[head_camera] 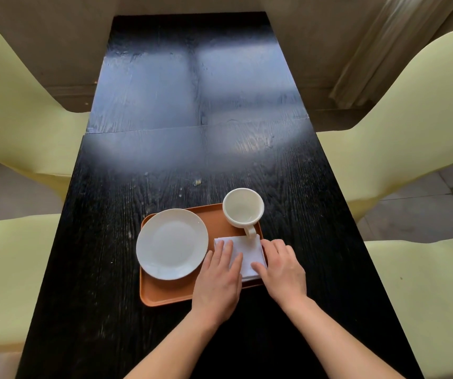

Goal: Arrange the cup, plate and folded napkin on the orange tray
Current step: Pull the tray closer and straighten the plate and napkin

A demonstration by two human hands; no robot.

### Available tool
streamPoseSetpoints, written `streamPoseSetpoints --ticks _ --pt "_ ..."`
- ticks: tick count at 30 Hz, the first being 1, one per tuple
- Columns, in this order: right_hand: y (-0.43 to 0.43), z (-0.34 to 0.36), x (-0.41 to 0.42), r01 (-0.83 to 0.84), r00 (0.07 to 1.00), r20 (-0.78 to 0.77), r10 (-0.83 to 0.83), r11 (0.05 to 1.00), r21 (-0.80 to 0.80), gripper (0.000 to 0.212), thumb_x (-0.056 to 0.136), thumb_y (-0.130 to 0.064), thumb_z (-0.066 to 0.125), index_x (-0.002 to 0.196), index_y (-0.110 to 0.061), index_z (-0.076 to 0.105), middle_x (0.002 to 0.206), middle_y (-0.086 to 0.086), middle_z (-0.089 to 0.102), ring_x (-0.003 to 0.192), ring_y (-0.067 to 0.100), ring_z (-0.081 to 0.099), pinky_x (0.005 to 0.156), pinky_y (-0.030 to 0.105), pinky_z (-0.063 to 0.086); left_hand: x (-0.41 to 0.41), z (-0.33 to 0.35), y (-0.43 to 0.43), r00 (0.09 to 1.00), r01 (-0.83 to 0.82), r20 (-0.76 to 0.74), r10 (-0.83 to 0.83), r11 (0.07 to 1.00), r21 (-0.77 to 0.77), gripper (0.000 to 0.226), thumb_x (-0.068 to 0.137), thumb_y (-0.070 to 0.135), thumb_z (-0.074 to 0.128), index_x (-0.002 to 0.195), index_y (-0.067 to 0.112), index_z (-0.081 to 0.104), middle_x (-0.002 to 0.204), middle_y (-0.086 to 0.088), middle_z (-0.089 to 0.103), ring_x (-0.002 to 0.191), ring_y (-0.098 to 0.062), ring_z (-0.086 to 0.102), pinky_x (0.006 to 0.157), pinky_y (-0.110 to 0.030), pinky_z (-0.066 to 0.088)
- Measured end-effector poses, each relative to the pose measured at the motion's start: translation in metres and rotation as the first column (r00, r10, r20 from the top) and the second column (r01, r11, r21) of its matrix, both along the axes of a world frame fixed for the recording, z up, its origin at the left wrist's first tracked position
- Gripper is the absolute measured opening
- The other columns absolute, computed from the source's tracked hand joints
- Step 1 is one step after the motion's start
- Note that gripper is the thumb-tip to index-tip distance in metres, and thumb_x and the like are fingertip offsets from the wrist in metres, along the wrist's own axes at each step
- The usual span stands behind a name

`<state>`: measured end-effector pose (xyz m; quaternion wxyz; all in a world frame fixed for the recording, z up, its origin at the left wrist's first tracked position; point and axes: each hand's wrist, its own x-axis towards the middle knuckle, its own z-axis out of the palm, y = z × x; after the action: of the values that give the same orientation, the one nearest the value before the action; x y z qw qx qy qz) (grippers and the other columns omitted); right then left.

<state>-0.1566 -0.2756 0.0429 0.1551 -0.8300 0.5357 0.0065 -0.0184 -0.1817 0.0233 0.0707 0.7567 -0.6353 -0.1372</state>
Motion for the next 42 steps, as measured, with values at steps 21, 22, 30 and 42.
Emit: streamPoseSetpoints --ticks 21,22,30,42 --pt "-0.018 0.0 -0.01 -0.083 0.989 -0.113 0.096 0.99 0.111 0.066 0.095 -0.06 0.05 0.155 -0.048 0.023 0.166 -0.001 0.02 0.146 0.025 0.022 0.117 0.043 0.032 0.007 0.01 -0.005 0.986 0.084 -0.154 -0.061 0.985 0.151 0.049 0.099 0.019 0.052 0.143 0.036 0.038 0.166 -0.007 0.003 0.152 -0.032 -0.006 0.119 -0.041 0.023" --pt "-0.018 0.001 -0.011 -0.084 0.987 -0.128 0.098 0.99 0.11 0.066 0.095 -0.061 0.048 0.154 -0.048 0.023 0.166 -0.001 0.02 0.146 0.025 0.022 0.117 0.043 0.031 0.005 0.011 -0.005 0.986 0.096 -0.15 -0.073 0.984 0.153 0.047 0.098 0.019 0.052 0.141 0.035 0.04 0.166 -0.008 0.004 0.151 -0.034 -0.006 0.119 -0.042 0.022" --pt "-0.016 0.005 -0.016 -0.077 0.993 -0.074 0.087 0.989 0.127 0.067 0.094 -0.055 0.056 0.154 -0.038 0.033 0.162 -0.001 0.03 0.145 0.025 0.027 0.115 0.044 0.033 0.014 0.015 0.018 0.987 0.088 -0.149 -0.066 0.985 0.145 0.051 0.103 0.045 0.026 0.153 0.033 0.023 0.167 -0.003 -0.001 0.152 -0.02 -0.009 0.124 -0.038 0.002" --pt "0.005 0.0 -0.02 -0.115 0.992 -0.051 0.118 0.992 0.058 0.046 0.096 -0.041 0.06 0.142 -0.035 0.054 0.153 0.001 0.047 0.141 0.022 0.037 0.107 0.041 0.044 0.012 0.017 0.043 0.983 0.18 -0.063 -0.17 0.956 0.232 0.072 0.098 0.059 0.02 0.156 0.022 0.0 0.164 -0.001 -0.016 0.148 -0.014 -0.021 0.121 -0.036 -0.01"
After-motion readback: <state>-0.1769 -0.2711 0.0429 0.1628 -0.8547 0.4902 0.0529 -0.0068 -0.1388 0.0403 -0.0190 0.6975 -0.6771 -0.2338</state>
